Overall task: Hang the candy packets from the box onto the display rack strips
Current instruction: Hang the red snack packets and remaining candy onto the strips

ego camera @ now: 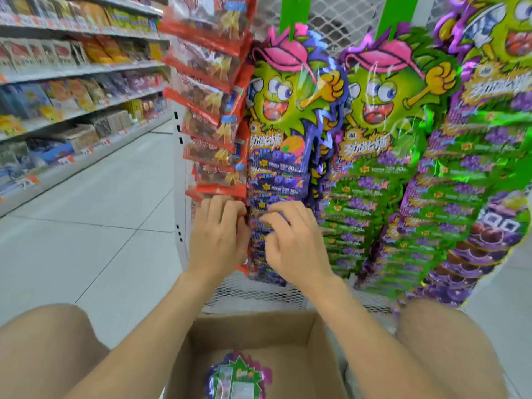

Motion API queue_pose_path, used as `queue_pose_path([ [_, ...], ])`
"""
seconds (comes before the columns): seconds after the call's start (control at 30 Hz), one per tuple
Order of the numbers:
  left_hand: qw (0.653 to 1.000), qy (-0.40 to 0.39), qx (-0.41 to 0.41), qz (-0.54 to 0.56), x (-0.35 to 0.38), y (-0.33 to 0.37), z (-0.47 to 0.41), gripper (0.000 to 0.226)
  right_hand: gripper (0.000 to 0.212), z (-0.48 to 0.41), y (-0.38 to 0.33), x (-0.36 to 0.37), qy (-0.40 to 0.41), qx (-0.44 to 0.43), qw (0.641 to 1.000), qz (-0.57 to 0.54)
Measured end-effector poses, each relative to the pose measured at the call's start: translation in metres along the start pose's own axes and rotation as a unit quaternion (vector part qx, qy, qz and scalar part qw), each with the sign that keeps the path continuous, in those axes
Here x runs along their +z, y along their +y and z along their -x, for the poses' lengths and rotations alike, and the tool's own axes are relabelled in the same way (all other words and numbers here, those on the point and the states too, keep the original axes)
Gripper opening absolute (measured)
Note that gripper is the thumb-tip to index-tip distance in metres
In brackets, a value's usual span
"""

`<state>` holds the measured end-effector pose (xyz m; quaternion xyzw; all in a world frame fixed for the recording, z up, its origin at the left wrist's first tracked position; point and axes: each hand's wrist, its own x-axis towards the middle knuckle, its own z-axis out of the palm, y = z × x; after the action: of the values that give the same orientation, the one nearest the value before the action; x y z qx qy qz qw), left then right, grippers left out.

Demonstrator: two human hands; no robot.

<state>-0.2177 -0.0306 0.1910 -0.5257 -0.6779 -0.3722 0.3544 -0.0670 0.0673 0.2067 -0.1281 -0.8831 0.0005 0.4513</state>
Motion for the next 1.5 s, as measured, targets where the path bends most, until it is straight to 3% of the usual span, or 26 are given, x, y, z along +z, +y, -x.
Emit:
queue_pose_path([
  [0.07,0.993,-0.109,-0.009,0.037,0.011,-0.002,0.049,0.011,0.022,0.051,0.001,0.025,-0.068,0.12,0.989,-0.059],
  [0.13,0.96,-0.263,-0.065,0.066,0.019,0.003,0.093,0.012,0.021,0.099,0.007,0.053,-0.192,0.26,0.942,-0.095],
  [0.23,0.832,-0.538,-0.122,0.056,0.04,-0.001,0.153,0.018,0.02,0.162,0.015,0.089,-0.409,0.397,0.813,-0.122],
  [0.3,0.751,-0.64,-0.146,0.069,0.056,-0.008,0.19,0.018,0.032,0.205,0.02,0.11,-0.491,0.45,0.738,-0.106],
  [0.4,0.681,-0.691,-0.231,0.072,0.075,-0.016,0.241,0.021,0.054,0.259,0.016,0.127,-0.595,0.457,0.658,-0.06],
  [0.5,0.612,-0.715,-0.336,0.024,0.101,-0.027,0.304,0.031,0.035,0.275,0.004,0.128,-0.618,0.474,0.625,-0.047],
  [0.57,0.562,-0.712,-0.421,-0.017,0.114,-0.03,0.345,0.051,0.033,0.282,0.003,0.135,-0.622,0.488,0.608,-0.066],
  [0.67,0.515,-0.642,-0.566,-0.044,0.126,-0.019,0.38,0.097,0.037,0.284,0.008,0.137,-0.612,0.519,0.59,-0.083],
  [0.8,0.552,-0.565,-0.607,-0.088,0.133,0.0,0.398,0.096,0.031,0.308,0.017,0.146,-0.593,0.572,0.562,-0.07],
  [0.83,0.551,-0.55,-0.622,-0.084,0.135,0.0,0.402,0.102,0.024,0.317,0.019,0.151,-0.579,0.584,0.565,-0.066],
  [0.9,0.527,-0.506,-0.68,-0.064,0.135,-0.001,0.405,0.117,0.035,0.331,0.021,0.158,-0.559,0.608,0.56,-0.064],
  [0.97,0.515,-0.456,-0.725,-0.041,0.132,-0.002,0.404,0.107,0.033,0.336,0.02,0.159,-0.566,0.597,0.564,-0.075],
  [1.03,0.52,-0.433,-0.736,-0.012,0.128,-0.003,0.398,0.083,0.022,0.331,0.017,0.159,-0.575,0.582,0.565,-0.105],
  [1.13,0.574,-0.414,-0.701,0.092,0.121,0.004,0.381,0.046,0.018,0.315,0.011,0.162,-0.511,0.611,0.58,-0.17],
  [1.17,0.602,-0.413,-0.671,0.129,0.119,0.007,0.372,0.041,0.028,0.306,0.009,0.162,-0.47,0.64,0.576,-0.196],
  [1.2,0.638,-0.418,-0.626,0.163,0.118,0.011,0.364,0.036,0.047,0.298,0.008,0.163,-0.426,0.675,0.555,-0.233],
  [1.27,0.692,-0.46,-0.515,0.211,0.113,0.022,0.341,0.031,0.073,0.277,0.008,0.161,-0.351,0.744,0.472,-0.316],
  [1.33,0.725,-0.5,-0.408,0.241,0.107,0.034,0.317,0.037,0.067,0.261,0.014,0.156,-0.305,0.773,0.441,-0.339],
  [1.37,0.731,-0.519,-0.367,0.246,0.104,0.039,0.306,0.042,0.054,0.253,0.016,0.153,-0.274,0.778,0.459,-0.329],
  [1.43,0.719,-0.554,-0.324,0.265,0.094,0.043,0.284,0.053,0.022,0.248,0.024,0.149,-0.238,0.762,0.53,-0.286],
  [1.5,0.7,-0.576,-0.31,0.285,0.082,0.043,0.259,0.058,0.018,0.241,0.031,0.137,-0.27,0.715,0.6,-0.236],
])
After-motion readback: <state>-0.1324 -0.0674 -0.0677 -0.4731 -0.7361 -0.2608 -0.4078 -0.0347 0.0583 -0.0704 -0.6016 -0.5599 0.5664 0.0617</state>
